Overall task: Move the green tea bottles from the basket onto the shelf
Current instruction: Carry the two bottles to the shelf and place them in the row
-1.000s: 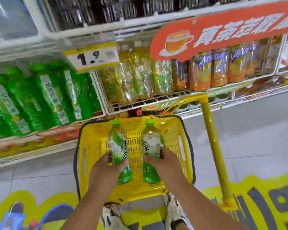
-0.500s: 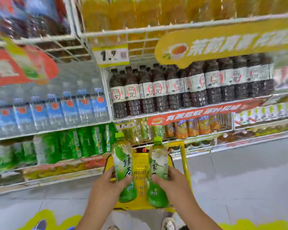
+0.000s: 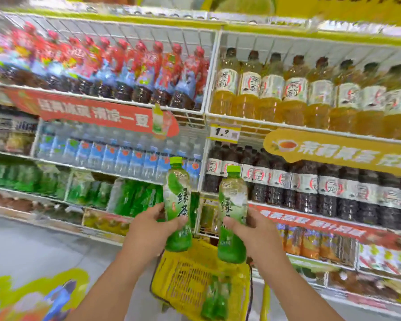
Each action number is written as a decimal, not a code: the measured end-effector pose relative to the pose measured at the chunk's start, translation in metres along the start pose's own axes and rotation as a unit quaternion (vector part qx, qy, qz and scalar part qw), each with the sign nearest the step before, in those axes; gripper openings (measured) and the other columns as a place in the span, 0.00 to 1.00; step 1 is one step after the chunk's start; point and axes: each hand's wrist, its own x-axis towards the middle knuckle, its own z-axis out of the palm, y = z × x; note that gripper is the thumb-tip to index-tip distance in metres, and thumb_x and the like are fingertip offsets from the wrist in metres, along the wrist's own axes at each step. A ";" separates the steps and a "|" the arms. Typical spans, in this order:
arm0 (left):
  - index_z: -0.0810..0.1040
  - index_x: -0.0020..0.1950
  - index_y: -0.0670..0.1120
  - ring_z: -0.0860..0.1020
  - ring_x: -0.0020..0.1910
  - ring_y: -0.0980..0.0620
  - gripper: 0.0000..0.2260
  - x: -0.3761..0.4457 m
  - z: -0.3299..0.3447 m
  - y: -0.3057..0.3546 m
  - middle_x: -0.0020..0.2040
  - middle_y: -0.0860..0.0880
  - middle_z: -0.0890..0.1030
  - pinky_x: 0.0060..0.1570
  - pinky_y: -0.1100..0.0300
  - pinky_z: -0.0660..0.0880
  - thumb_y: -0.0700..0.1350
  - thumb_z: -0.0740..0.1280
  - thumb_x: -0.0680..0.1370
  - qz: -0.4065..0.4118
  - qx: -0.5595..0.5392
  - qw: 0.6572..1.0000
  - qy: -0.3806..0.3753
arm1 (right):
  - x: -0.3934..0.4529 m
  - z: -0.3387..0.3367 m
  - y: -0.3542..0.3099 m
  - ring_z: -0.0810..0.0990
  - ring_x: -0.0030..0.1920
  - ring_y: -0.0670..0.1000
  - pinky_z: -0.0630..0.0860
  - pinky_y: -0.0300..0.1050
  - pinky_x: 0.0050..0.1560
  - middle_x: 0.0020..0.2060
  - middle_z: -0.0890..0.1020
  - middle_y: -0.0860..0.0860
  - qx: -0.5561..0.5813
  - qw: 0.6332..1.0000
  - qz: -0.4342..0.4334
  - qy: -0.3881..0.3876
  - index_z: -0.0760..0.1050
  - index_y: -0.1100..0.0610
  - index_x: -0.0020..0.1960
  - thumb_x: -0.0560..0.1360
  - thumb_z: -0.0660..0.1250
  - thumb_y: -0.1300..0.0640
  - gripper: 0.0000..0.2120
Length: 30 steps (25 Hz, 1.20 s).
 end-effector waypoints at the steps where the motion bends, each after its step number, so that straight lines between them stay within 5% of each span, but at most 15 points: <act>1: 0.82 0.45 0.61 0.81 0.43 0.67 0.09 -0.004 -0.009 0.000 0.41 0.63 0.84 0.42 0.68 0.77 0.55 0.80 0.69 -0.008 -0.011 1.000 0.015 | 0.003 0.004 -0.013 0.86 0.48 0.46 0.82 0.50 0.52 0.46 0.88 0.43 -0.004 1.000 -0.012 -0.016 0.84 0.47 0.50 0.70 0.80 0.49 0.11; 6: 0.85 0.49 0.58 0.82 0.47 0.61 0.14 -0.020 -0.072 -0.011 0.44 0.59 0.85 0.48 0.60 0.79 0.59 0.80 0.66 -0.048 -0.047 0.993 0.096 | 0.006 0.057 -0.063 0.87 0.46 0.46 0.85 0.55 0.50 0.45 0.88 0.41 -0.004 0.993 -0.042 -0.108 0.84 0.48 0.52 0.70 0.80 0.47 0.13; 9: 0.86 0.50 0.56 0.85 0.47 0.57 0.14 -0.025 -0.119 -0.032 0.44 0.58 0.87 0.53 0.51 0.81 0.56 0.80 0.67 -0.054 -0.087 0.986 0.131 | -0.001 0.111 -0.084 0.86 0.44 0.41 0.82 0.40 0.42 0.46 0.87 0.40 -0.004 0.988 -0.063 -0.141 0.83 0.49 0.55 0.70 0.80 0.46 0.17; 12: 0.86 0.51 0.54 0.85 0.45 0.57 0.13 -0.033 -0.179 -0.058 0.44 0.57 0.87 0.53 0.50 0.82 0.52 0.80 0.68 -0.058 -0.101 0.981 0.156 | -0.016 0.176 -0.101 0.83 0.36 0.35 0.74 0.29 0.30 0.39 0.86 0.38 0.001 0.982 -0.066 -0.178 0.83 0.49 0.51 0.72 0.79 0.50 0.10; 18: 0.86 0.49 0.52 0.83 0.38 0.64 0.09 -0.040 -0.339 -0.117 0.40 0.60 0.86 0.37 0.69 0.76 0.49 0.79 0.70 -0.047 -0.083 0.976 0.197 | -0.065 0.348 -0.141 0.84 0.37 0.37 0.77 0.31 0.34 0.41 0.87 0.42 0.006 0.971 -0.088 -0.222 0.84 0.49 0.52 0.72 0.79 0.50 0.11; 20: 0.86 0.47 0.53 0.82 0.37 0.66 0.07 -0.042 -0.395 -0.136 0.38 0.62 0.85 0.36 0.71 0.74 0.50 0.79 0.70 -0.048 -0.064 0.976 0.205 | -0.083 0.407 -0.159 0.86 0.43 0.44 0.83 0.40 0.40 0.45 0.88 0.45 0.015 0.970 -0.091 -0.225 0.84 0.50 0.54 0.70 0.80 0.48 0.14; 22: 0.86 0.46 0.55 0.83 0.39 0.65 0.08 -0.043 -0.446 -0.151 0.39 0.63 0.85 0.42 0.66 0.78 0.52 0.79 0.69 -0.052 -0.055 0.973 0.220 | -0.099 0.459 -0.177 0.87 0.45 0.50 0.86 0.52 0.44 0.45 0.88 0.49 0.018 0.968 -0.092 -0.233 0.85 0.52 0.52 0.70 0.80 0.48 0.14; 25: 0.85 0.47 0.57 0.84 0.43 0.61 0.11 -0.036 -0.510 -0.169 0.41 0.62 0.86 0.48 0.58 0.80 0.54 0.80 0.68 -0.054 -0.061 0.966 0.244 | -0.111 0.519 -0.204 0.88 0.44 0.51 0.86 0.56 0.42 0.42 0.88 0.48 0.039 0.963 -0.086 -0.252 0.85 0.52 0.49 0.72 0.80 0.53 0.08; 30: 0.86 0.47 0.56 0.85 0.45 0.57 0.09 -0.002 -0.571 -0.190 0.44 0.57 0.87 0.54 0.49 0.81 0.50 0.80 0.69 -0.055 -0.108 0.960 0.254 | -0.093 0.598 -0.227 0.87 0.42 0.47 0.85 0.47 0.40 0.41 0.88 0.45 0.033 0.958 -0.097 -0.267 0.85 0.51 0.51 0.70 0.80 0.49 0.12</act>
